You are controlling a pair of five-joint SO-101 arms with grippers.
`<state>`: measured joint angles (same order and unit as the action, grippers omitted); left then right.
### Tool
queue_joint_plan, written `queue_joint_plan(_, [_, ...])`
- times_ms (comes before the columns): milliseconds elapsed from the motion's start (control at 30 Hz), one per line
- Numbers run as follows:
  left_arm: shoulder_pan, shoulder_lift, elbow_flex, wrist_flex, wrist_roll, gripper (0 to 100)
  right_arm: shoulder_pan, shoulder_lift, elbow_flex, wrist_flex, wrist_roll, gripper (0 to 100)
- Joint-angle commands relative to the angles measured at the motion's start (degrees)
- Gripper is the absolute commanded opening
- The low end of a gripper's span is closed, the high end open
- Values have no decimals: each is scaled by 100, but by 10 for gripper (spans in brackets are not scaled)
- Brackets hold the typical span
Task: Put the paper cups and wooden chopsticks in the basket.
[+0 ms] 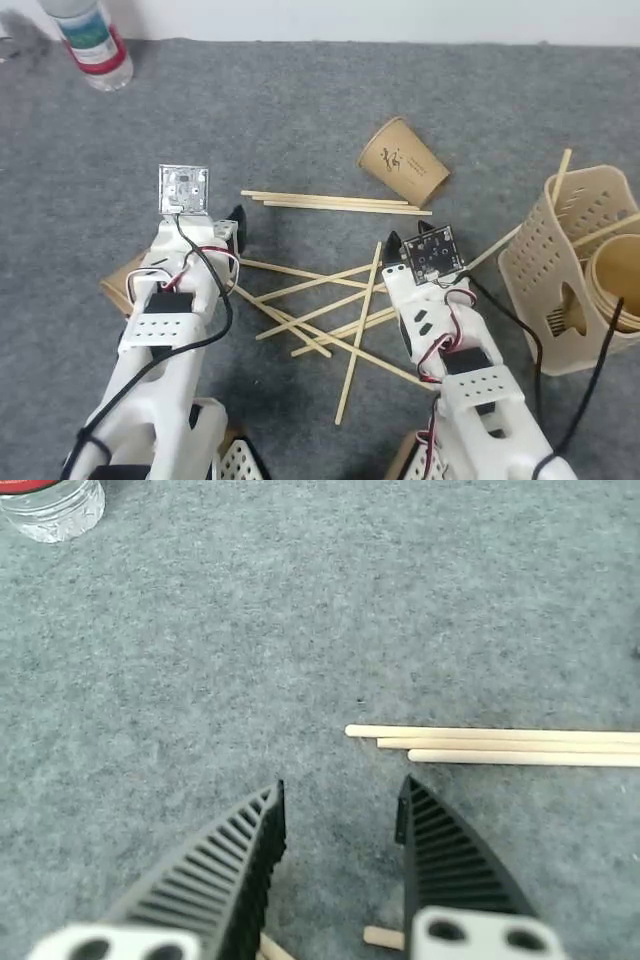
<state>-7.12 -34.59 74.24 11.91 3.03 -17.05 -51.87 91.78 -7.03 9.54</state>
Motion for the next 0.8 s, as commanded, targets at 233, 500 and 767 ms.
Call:
queue_joint_plan(233, [501,-123,-2026,2321,607,262,277,-136,-35,-110,-53,152])
queue_joint_plan(500, [1327,404,-4198,2708,53,261,945,-189,-70,-110,-53,148])
queue_joint_plan(767, [1371,3947,-7196,2980,18,261,936,-198,-70,-110,-53,148])
